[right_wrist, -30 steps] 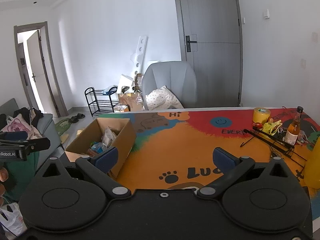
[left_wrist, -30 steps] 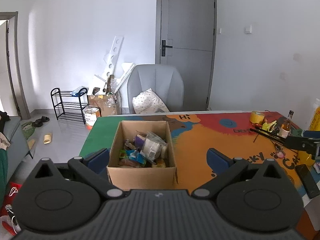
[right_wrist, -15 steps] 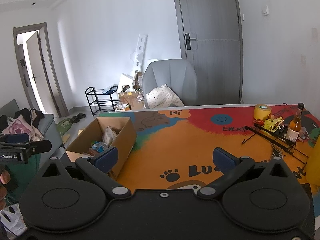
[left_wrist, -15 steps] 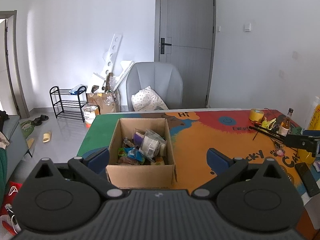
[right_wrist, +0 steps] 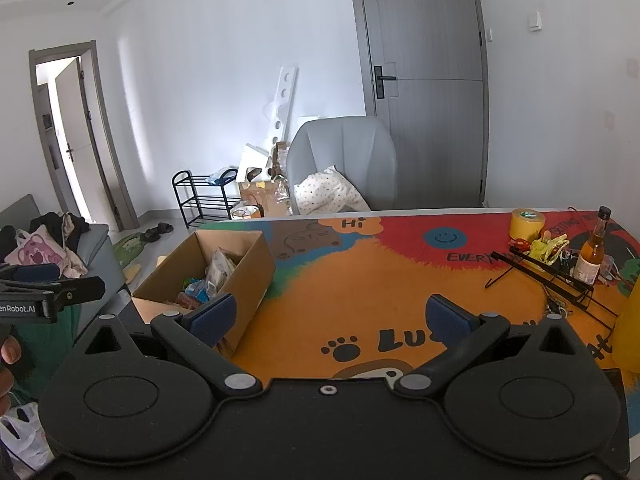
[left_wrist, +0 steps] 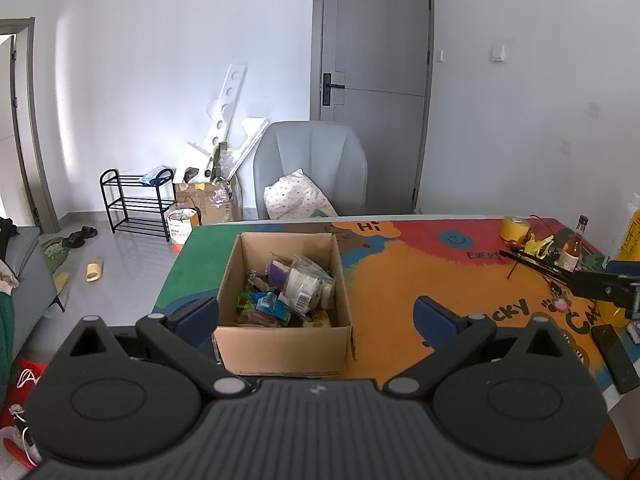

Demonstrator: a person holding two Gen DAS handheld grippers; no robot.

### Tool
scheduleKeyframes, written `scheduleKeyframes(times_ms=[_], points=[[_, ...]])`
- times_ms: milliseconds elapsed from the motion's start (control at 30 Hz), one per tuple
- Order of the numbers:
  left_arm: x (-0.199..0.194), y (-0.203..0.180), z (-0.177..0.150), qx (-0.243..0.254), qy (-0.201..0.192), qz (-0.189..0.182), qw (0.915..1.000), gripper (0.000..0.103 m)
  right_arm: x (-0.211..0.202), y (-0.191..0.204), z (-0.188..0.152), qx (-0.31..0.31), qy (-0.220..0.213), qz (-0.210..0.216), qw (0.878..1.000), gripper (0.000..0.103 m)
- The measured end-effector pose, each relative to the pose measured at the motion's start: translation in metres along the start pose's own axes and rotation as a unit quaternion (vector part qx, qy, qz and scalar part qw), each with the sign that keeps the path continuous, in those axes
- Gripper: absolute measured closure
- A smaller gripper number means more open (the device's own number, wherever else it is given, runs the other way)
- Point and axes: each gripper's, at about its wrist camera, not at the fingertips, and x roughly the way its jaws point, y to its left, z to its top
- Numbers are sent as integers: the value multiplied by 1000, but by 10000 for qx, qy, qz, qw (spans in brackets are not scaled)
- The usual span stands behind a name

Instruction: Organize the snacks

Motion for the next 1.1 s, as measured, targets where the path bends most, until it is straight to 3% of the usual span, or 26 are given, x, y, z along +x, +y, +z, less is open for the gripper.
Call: scheduleKeyframes(times_ms=[1100], points=[[0,-1,-2,75,21,-78,9999,0,2,-1,-2,-21,51,60,10000,0]])
